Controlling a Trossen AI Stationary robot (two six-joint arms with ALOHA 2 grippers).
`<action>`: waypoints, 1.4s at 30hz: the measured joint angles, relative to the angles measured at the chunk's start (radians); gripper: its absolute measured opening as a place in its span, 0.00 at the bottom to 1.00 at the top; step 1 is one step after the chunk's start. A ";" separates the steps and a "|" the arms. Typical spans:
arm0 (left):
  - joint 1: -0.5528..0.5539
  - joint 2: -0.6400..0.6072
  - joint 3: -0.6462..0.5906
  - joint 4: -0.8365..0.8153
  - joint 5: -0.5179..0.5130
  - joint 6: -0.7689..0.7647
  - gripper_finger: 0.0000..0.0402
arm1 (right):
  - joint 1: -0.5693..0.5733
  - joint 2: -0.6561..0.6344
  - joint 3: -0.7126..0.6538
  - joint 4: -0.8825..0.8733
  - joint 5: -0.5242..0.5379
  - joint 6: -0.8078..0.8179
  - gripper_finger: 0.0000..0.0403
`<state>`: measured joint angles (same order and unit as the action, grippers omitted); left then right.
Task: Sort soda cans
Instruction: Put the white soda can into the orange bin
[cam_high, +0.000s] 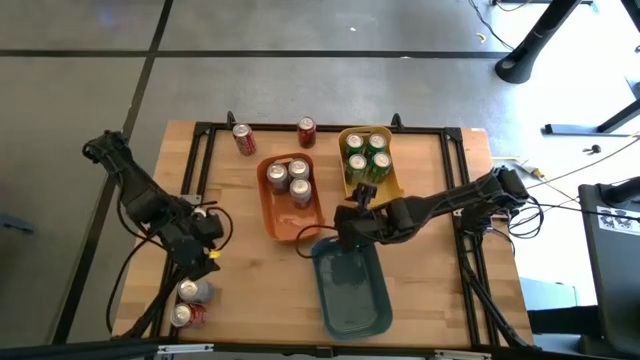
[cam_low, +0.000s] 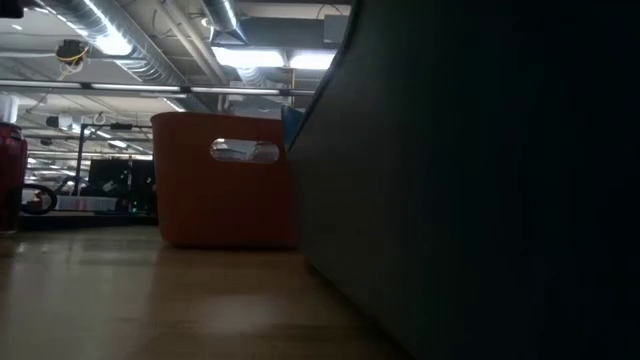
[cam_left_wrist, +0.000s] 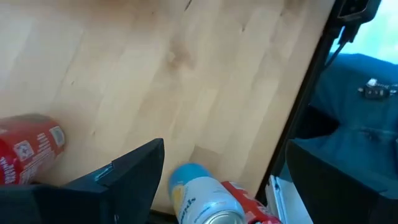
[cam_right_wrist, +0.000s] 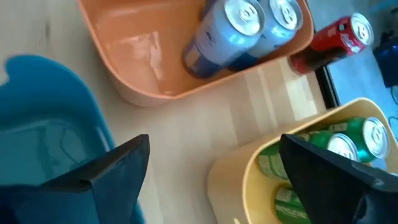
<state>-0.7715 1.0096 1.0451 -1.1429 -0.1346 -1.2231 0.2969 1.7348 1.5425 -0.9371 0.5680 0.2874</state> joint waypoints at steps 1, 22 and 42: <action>0.001 0.000 0.000 0.005 -0.001 0.000 0.81 | 0.001 0.000 0.000 0.008 0.000 0.000 0.89; -0.003 0.107 -0.003 -0.094 0.062 0.057 0.83 | 0.031 0.002 0.000 0.024 0.000 0.049 0.89; -0.058 0.201 -0.003 -0.052 0.306 -0.216 0.83 | 0.030 0.002 0.000 0.023 0.001 0.049 0.89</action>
<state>-0.8299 1.2106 1.0424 -1.1945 0.1713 -1.4394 0.3271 1.7363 1.5425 -0.9142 0.5686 0.3361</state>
